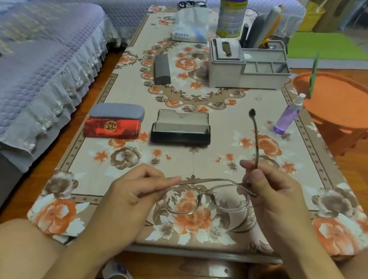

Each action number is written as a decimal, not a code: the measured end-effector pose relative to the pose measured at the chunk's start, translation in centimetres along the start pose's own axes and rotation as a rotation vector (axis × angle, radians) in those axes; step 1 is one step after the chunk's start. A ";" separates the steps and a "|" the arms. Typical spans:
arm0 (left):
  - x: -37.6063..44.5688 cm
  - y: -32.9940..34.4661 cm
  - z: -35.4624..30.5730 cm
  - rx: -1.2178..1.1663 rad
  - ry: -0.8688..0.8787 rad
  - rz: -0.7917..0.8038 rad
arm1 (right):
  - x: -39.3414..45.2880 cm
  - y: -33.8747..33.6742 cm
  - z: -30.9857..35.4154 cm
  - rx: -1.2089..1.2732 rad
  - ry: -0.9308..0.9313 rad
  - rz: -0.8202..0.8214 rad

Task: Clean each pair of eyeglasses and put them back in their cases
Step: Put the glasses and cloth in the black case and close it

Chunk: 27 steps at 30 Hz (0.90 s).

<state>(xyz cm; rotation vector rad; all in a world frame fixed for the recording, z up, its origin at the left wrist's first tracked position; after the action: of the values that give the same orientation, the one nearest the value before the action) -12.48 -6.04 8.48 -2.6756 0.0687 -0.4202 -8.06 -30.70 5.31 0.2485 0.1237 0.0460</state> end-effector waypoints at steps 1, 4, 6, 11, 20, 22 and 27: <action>0.1 -0.5 -0.1 0.020 0.003 -0.029 | 0.0 0.0 0.0 0.014 0.023 0.040; -0.1 -1.7 -0.3 -0.005 -0.009 -0.174 | -0.2 -0.1 0.5 -0.071 0.066 0.160; -0.4 -1.9 -0.8 -0.040 0.043 -0.221 | -0.5 0.1 1.1 -0.215 0.098 0.234; -0.6 -0.8 -1.6 0.042 0.136 -0.148 | -1.1 1.9 0.9 -0.978 -0.024 0.328; 2.6 1.4 -2.4 0.249 0.455 0.140 | 0.0 4.4 1.8 -1.137 -0.220 0.513; 4.4 2.6 -1.7 0.237 0.497 0.172 | 1.7 3.5 1.6 -1.202 -0.196 0.480; 12.1 4.2 4.4 0.422 0.171 0.119 | 5.2 -0.5 5.2 -1.143 -0.179 0.184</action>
<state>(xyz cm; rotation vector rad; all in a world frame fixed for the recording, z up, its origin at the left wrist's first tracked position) 0.44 -9.45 6.30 -2.2054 0.1698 -0.5564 -2.23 -32.13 9.61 -0.8778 -0.1145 0.2646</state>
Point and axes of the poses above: each hand's wrist, its own x-axis towards the middle knuckle, its own y-axis out of the palm, z = x × y, the point moved 6 cm from there along x, towards the middle knuckle, and after that the axes turned 10 degrees about y, right-handed, at the moved point
